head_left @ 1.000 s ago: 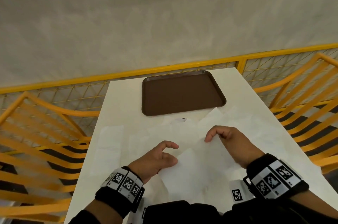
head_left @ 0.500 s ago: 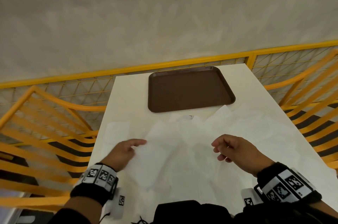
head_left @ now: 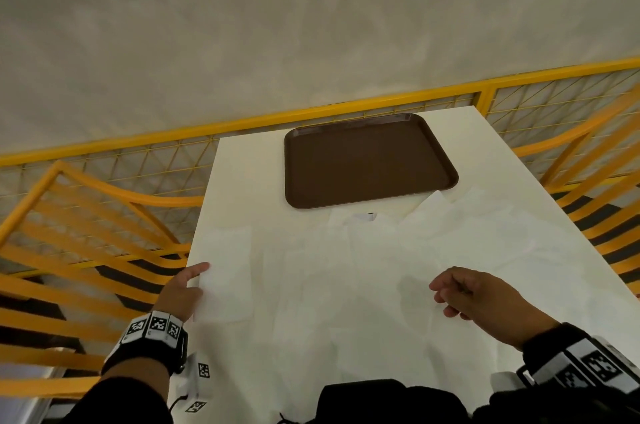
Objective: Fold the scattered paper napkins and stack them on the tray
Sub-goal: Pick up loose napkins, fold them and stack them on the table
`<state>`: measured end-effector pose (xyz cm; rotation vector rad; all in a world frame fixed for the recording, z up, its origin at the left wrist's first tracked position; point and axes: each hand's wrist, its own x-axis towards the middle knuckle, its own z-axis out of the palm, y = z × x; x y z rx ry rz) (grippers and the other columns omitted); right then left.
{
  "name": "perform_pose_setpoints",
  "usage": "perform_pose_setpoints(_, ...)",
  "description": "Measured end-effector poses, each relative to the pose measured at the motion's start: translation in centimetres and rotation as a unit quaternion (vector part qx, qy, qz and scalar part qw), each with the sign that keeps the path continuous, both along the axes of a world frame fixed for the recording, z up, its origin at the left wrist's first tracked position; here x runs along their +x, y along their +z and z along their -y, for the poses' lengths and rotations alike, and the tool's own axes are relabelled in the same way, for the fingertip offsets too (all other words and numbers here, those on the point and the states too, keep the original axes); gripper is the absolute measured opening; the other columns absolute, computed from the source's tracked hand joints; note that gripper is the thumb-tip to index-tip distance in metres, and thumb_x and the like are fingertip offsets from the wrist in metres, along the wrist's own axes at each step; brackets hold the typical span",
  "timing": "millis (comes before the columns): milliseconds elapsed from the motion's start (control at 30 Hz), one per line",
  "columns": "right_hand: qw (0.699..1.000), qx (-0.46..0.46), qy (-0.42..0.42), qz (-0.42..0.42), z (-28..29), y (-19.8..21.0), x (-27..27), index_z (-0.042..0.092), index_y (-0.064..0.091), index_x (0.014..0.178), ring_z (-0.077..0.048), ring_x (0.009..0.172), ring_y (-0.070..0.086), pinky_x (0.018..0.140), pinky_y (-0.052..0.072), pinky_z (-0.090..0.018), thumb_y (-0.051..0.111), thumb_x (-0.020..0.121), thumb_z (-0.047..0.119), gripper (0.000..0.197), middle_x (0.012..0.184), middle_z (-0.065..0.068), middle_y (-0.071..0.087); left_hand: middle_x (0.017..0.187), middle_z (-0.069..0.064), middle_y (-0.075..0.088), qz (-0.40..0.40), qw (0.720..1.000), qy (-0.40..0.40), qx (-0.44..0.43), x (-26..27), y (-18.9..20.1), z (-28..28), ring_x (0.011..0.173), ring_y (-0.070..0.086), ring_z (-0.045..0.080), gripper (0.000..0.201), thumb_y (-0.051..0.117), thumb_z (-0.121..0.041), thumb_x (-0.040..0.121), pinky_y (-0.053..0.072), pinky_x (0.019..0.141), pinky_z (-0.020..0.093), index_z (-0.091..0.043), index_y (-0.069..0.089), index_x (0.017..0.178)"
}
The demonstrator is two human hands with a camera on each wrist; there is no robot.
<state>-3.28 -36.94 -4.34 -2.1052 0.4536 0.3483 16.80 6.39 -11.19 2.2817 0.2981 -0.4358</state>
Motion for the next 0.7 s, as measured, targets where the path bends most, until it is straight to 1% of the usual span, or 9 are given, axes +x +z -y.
perform_pose_setpoints(133, 1.0, -0.002, -0.009, -0.005, 0.3, -0.2, -0.1, 0.028, 0.066, 0.091, -0.005, 0.072, 0.069, 0.069, 0.044, -0.02, 0.055, 0.091, 0.014, 0.018, 0.088, 0.006, 0.072, 0.144, 0.013, 0.042, -0.006, 1.0, -0.002, 0.007, 0.1, -0.2, 0.4, 0.127, 0.042, 0.035, 0.056, 0.043, 0.013, 0.084, 0.037, 0.108, 0.047, -0.017, 0.051, 0.132)
perform_pose_setpoints(233, 1.0, -0.006, -0.007, -0.016, 0.3, -0.4, -0.2, 0.028, 0.066, 0.091, -0.006, 0.072, 0.069, 0.069, 0.044, -0.02, 0.055, 0.091, 0.014, 0.018, 0.089, 0.005, 0.072, 0.143, 0.013, 0.042, -0.007, 0.999, -0.018, 0.027, 0.5, -0.3, 0.0, 0.124, 0.044, 0.037, 0.057, 0.045, 0.012, 0.084, 0.039, 0.105, 0.05, -0.018, 0.05, 0.132)
perform_pose_setpoints(367, 0.999, -0.026, 0.01, -0.023, 0.1, -0.8, -0.3, 0.031, 0.065, 0.09, -0.003, 0.072, 0.068, 0.068, 0.044, -0.018, 0.054, 0.091, 0.017, 0.018, 0.088, 0.006, 0.071, 0.145, 0.012, 0.041, -0.009, 0.998, -0.046, 0.05, 1.2, -0.3, -0.6, 0.129, 0.041, 0.035, 0.058, 0.047, 0.012, 0.082, 0.038, 0.107, 0.05, -0.016, 0.049, 0.133)
perform_pose_setpoints(433, 0.997, -0.062, 0.043, -0.022, 0.0, -1.3, -0.4, 0.036, 0.063, 0.088, -0.002, 0.076, 0.066, 0.069, 0.043, -0.011, 0.057, 0.09, 0.022, 0.016, 0.088, 0.011, 0.069, 0.145, 0.013, 0.042, -0.006, 0.996, -0.055, 0.067, 1.5, -0.5, -0.7, 0.13, 0.04, 0.035, 0.058, 0.048, 0.012, 0.082, 0.037, 0.108, 0.049, -0.015, 0.049, 0.133)
perform_pose_setpoints(500, 0.987, -0.111, 0.116, -0.029, -0.2, -2.0, -0.6, 0.047, 0.056, 0.087, 0.001, 0.085, 0.06, 0.075, 0.04, -0.008, 0.059, 0.089, 0.029, 0.018, 0.095, 0.017, 0.064, 0.144, 0.014, 0.042, -0.002, 0.994, -0.063, 0.094, 1.5, -0.5, -0.5, 0.132, 0.039, 0.034, 0.056, 0.051, 0.01, 0.083, 0.034, 0.11, 0.046, -0.013, 0.05, 0.133)
perform_pose_setpoints(533, 0.979, -0.13, 0.154, -0.037, -0.4, -2.4, -0.7, 0.05, 0.053, 0.09, 0.002, 0.09, 0.056, 0.081, 0.039, -0.008, 0.059, 0.088, 0.033, 0.018, 0.101, 0.019, 0.06, 0.143, 0.014, 0.042, 0.002, 0.99, -0.071, 0.118, 1.3, -0.5, -0.3, 0.131, 0.039, 0.034, 0.054, 0.056, 0.006, 0.083, 0.034, 0.11, 0.045, -0.014, 0.051, 0.133)
perform_pose_setpoints(600, 0.962, -0.163, 0.212, -0.057, -0.9, -3.4, -1.1, 0.05, 0.055, 0.104, -0.002, 0.103, 0.048, 0.093, 0.036, -0.014, 0.058, 0.087, 0.04, 0.02, 0.113, 0.015, 0.05, 0.137, 0.014, 0.045, 0.018, 0.973, -0.091, 0.211, 0.8, -0.1, 0.5, 0.126, 0.044, 0.034, 0.049, 0.066, -0.011, 0.081, 0.038, 0.107, 0.045, -0.02, 0.055, 0.127)
perform_pose_setpoints(667, 0.947, -0.198, 0.243, -0.07, -1.2, -4.3, -1.5, 0.043, 0.055, 0.12, -0.005, 0.107, 0.038, 0.097, 0.035, -0.019, 0.055, 0.086, 0.044, 0.034, 0.117, 0.014, 0.04, 0.127, 0.011, 0.051, 0.045, 0.95, -0.124, 0.282, -0.2, 0.6, 2.2, 0.116, 0.051, 0.031, 0.036, 0.067, -0.026, 0.08, 0.044, 0.1, 0.043, -0.026, 0.06, 0.115)
perform_pose_setpoints(700, 0.944, -0.208, 0.247, -0.07, -1.4, -4.5, -1.6, 0.042, 0.053, 0.124, -0.005, 0.106, 0.035, 0.097, 0.036, -0.021, 0.054, 0.085, 0.045, 0.039, 0.118, 0.013, 0.037, 0.12, 0.008, 0.057, 0.058, 0.948, -0.151, 0.275, -0.8, 1.0, 3.4, 0.109, 0.054, 0.028, 0.027, 0.065, -0.03, 0.081, 0.046, 0.096, 0.041, -0.027, 0.062, 0.108)
